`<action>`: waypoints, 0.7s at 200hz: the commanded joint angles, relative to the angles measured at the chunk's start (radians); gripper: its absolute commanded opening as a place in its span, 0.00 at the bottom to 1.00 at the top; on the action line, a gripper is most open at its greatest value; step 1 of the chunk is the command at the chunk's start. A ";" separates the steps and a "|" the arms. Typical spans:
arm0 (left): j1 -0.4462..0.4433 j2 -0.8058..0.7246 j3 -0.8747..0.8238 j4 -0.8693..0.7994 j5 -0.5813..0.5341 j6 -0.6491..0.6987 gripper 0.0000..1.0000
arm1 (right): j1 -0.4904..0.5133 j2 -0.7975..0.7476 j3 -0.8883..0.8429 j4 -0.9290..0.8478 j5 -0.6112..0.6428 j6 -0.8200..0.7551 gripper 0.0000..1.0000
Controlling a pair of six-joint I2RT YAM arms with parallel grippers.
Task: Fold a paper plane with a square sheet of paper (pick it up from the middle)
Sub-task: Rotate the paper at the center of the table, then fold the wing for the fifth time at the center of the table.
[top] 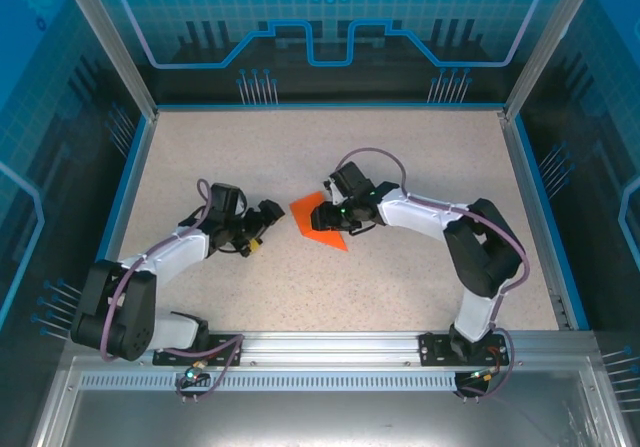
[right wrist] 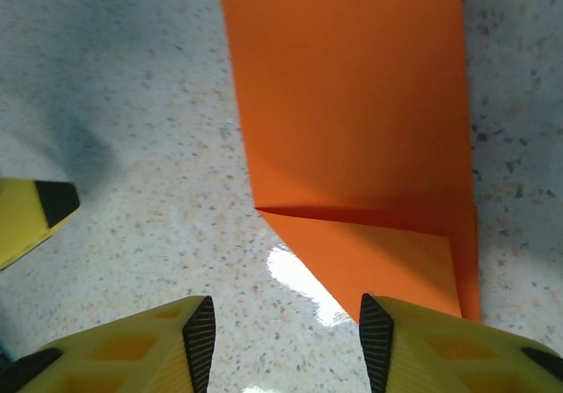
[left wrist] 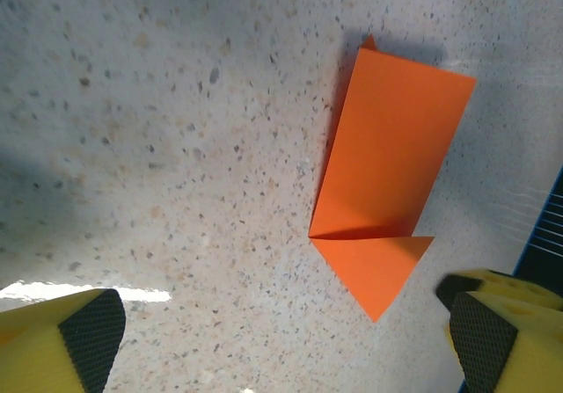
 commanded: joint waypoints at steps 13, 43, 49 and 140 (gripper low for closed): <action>-0.030 0.024 -0.013 0.121 0.081 -0.081 0.99 | -0.036 0.052 0.008 0.036 -0.031 0.051 0.50; -0.069 0.087 0.028 0.135 0.101 -0.082 0.99 | -0.070 0.093 0.021 0.053 -0.064 0.046 0.50; -0.076 0.101 0.036 0.139 0.105 -0.083 0.99 | -0.073 0.103 0.019 0.056 -0.068 0.048 0.50; -0.138 0.250 0.092 0.233 0.140 -0.144 0.83 | -0.122 0.124 -0.055 0.114 -0.120 0.084 0.48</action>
